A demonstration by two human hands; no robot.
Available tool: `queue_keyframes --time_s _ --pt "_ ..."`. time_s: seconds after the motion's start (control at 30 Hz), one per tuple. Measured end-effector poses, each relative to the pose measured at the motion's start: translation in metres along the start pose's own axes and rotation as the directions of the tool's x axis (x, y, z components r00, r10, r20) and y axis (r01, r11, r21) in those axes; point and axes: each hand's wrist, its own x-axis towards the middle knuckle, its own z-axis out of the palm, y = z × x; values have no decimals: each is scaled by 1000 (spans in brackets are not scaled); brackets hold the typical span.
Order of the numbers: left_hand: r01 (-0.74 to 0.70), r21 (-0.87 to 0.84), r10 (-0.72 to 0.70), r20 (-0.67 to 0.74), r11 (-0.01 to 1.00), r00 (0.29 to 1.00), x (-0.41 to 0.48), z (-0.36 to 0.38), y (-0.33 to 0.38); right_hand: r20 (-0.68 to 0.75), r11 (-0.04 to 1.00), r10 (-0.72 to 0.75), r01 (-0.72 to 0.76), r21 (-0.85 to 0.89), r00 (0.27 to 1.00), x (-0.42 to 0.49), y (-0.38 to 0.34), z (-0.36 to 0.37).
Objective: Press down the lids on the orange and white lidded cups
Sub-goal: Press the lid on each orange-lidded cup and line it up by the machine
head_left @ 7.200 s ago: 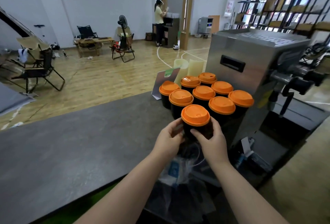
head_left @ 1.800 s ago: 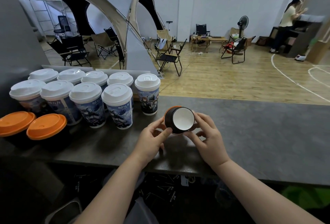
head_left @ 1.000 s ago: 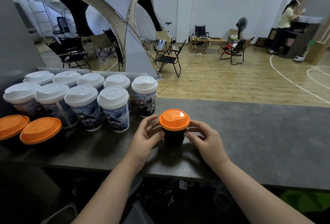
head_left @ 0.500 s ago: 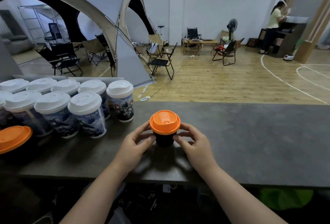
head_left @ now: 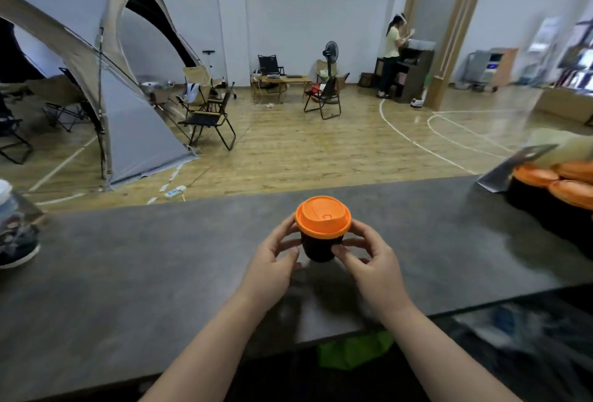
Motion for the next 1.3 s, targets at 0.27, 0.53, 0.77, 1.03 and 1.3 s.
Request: queue_keyframes --time_s 0.27,0.53,0.77,1.03,1.3 --pt "-8 -105 23 141 994 990 62 185 -3 -163 996 18 -33 -88 986 42 53 -169" --pt "45 -123 -12 260 991 965 129 318 -15 -322 988 72 -113 -109 944 92 102 -277" --pt "98 -96 -73 235 991 969 190 375 -25 -362 985 129 -162 -64 923 143 124 -306" --pt "44 -48 -33 210 998 977 212 390 -47 -386 964 180 -240 -114 905 156 138 -308" --pt "-33 130 -2 256 991 967 207 393 -45 -401 944 203 -288 -162 893 159 139 -308"
